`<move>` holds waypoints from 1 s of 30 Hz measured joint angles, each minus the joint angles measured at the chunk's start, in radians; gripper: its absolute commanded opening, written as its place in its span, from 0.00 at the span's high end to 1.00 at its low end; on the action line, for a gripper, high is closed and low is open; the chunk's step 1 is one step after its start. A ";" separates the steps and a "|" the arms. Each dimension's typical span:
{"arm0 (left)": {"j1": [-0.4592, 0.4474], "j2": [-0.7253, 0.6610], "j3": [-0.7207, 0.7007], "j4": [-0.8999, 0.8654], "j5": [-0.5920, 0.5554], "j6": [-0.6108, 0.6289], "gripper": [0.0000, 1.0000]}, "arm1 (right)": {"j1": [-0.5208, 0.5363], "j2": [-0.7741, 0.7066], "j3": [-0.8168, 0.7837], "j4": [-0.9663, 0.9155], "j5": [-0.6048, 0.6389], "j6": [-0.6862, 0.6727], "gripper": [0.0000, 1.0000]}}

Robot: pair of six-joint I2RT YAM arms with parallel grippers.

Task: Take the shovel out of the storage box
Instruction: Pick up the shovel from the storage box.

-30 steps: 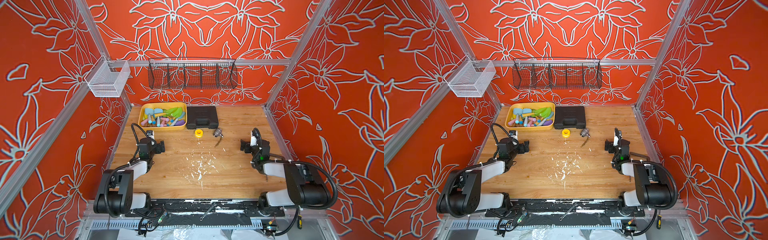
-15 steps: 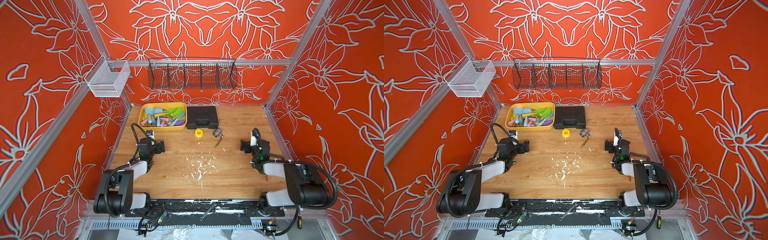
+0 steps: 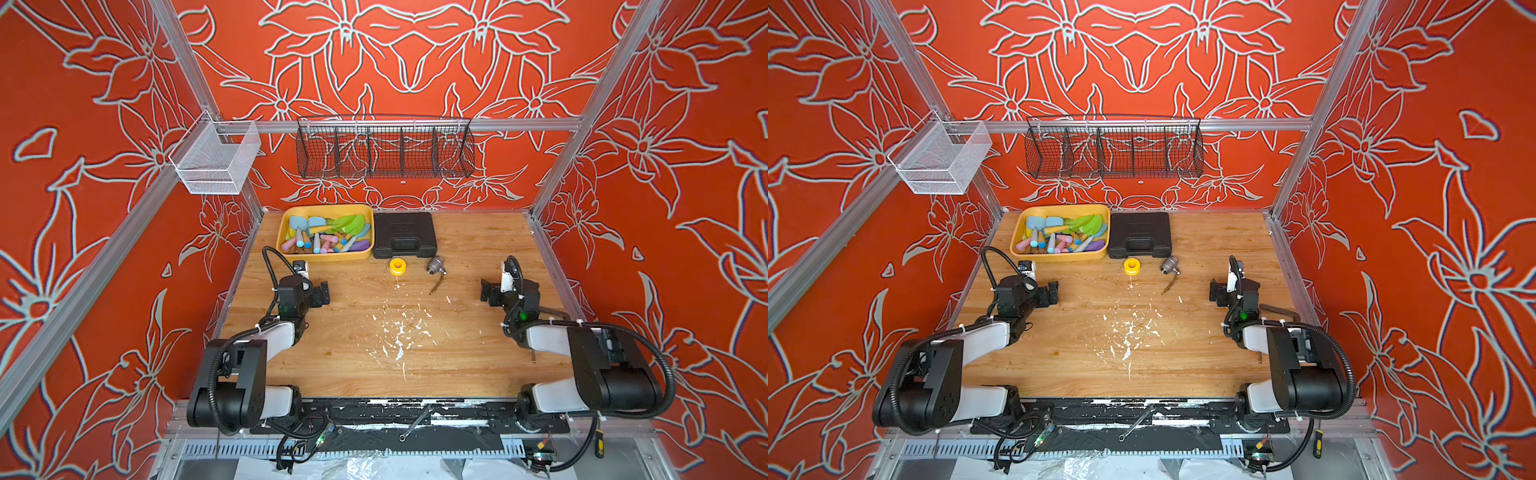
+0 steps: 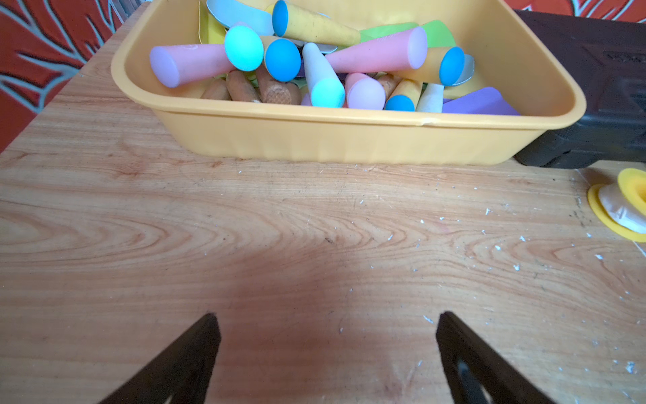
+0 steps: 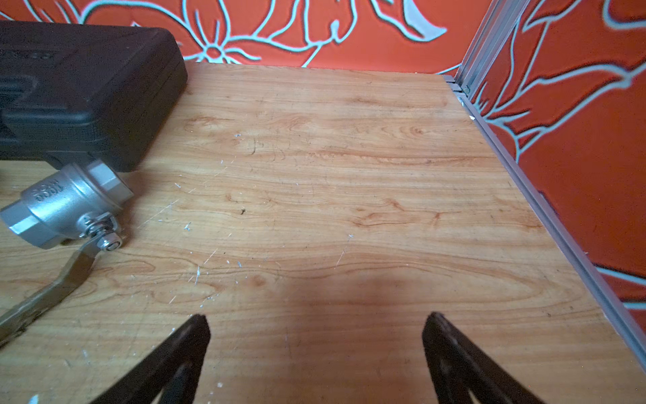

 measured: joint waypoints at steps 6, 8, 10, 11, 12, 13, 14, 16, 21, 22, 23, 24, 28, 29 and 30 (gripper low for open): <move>0.000 -0.018 0.036 -0.092 0.028 0.014 0.03 | 0.000 -0.005 0.000 -0.002 -0.002 0.000 0.03; -0.004 -0.055 0.077 -0.167 0.048 0.023 0.03 | 0.000 -0.045 0.008 -0.066 -0.013 -0.002 0.03; -0.014 -0.130 0.109 -0.234 0.071 0.023 0.03 | 0.000 -0.130 0.049 -0.204 -0.016 0.003 0.03; -0.022 -0.178 0.122 -0.266 0.082 0.021 0.03 | 0.000 -0.184 0.075 -0.261 -0.016 0.011 0.02; -0.034 -0.234 0.134 -0.301 0.090 0.013 0.03 | 0.000 -0.245 0.096 -0.303 -0.016 0.024 0.03; -0.047 -0.282 0.146 -0.333 0.095 0.002 0.03 | 0.001 -0.304 0.113 -0.342 -0.015 0.035 0.03; -0.061 -0.332 0.160 -0.371 0.099 -0.015 0.03 | 0.003 -0.376 0.134 -0.393 -0.010 0.052 0.03; -0.086 -0.422 0.202 -0.460 0.109 -0.064 0.03 | 0.004 -0.489 0.187 -0.509 0.008 0.091 0.02; -0.099 -0.483 0.430 -0.748 0.102 -0.217 0.03 | 0.004 -0.608 0.440 -0.885 0.006 0.171 0.03; -0.099 -0.467 0.486 -0.808 0.101 -0.235 0.03 | 0.004 -0.606 0.489 -0.949 -0.004 0.182 0.03; -0.099 -0.435 0.561 -0.878 0.099 -0.252 0.03 | 0.004 -0.601 0.538 -1.011 -0.023 0.193 0.03; -0.100 -0.385 0.643 -0.949 0.098 -0.267 0.03 | 0.004 -0.594 0.578 -1.064 -0.044 0.206 0.03; -0.100 -0.163 0.952 -1.182 0.098 -0.304 0.03 | 0.004 -0.537 0.674 -1.229 -0.133 0.262 0.03; -0.100 -0.091 1.029 -1.236 0.100 -0.312 0.02 | 0.005 -0.514 0.695 -1.263 -0.154 0.275 0.03; -0.100 -0.019 1.102 -1.287 0.103 -0.319 0.00 | 0.007 -0.487 0.718 -1.292 -0.180 0.290 0.04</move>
